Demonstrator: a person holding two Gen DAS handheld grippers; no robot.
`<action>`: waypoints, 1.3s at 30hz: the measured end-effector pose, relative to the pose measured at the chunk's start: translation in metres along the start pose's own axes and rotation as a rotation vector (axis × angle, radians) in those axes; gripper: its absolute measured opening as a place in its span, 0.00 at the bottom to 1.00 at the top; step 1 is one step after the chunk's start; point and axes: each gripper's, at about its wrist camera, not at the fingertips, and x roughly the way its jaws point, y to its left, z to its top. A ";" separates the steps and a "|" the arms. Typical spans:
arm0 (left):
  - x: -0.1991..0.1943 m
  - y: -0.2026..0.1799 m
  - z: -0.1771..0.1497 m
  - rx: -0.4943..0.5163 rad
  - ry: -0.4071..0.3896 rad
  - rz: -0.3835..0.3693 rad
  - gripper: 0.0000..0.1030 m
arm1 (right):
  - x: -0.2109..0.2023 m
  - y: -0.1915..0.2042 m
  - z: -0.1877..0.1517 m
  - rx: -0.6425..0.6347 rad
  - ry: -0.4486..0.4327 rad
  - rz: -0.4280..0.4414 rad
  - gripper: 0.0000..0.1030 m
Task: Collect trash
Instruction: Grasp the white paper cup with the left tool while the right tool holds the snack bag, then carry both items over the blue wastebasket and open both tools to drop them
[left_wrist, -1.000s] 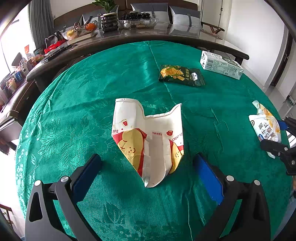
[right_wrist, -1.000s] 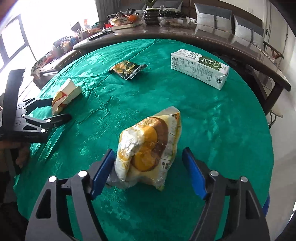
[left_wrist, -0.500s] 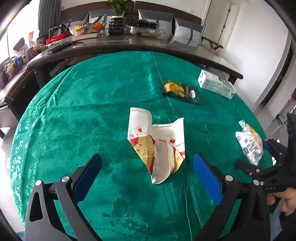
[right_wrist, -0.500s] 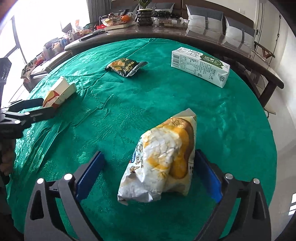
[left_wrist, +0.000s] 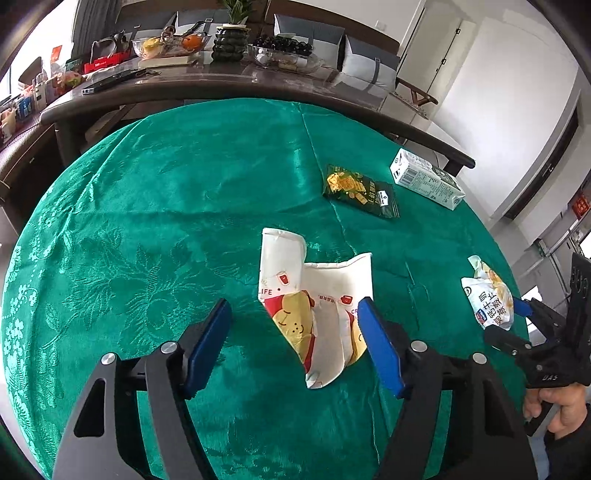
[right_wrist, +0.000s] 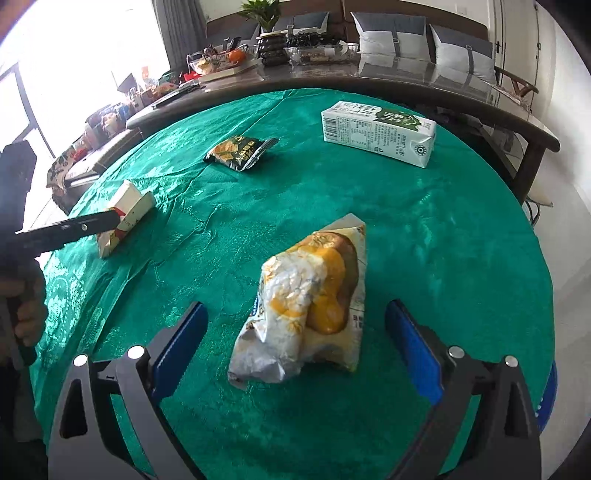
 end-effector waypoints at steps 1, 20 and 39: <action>0.003 -0.001 0.000 0.000 0.000 0.005 0.69 | -0.003 -0.003 0.000 0.017 -0.001 0.007 0.91; -0.013 -0.018 -0.004 0.026 -0.047 -0.021 0.11 | -0.009 -0.009 0.008 0.052 0.062 -0.015 0.40; -0.016 -0.142 -0.017 0.192 -0.002 -0.168 0.11 | -0.061 -0.046 0.003 0.123 0.016 0.102 0.38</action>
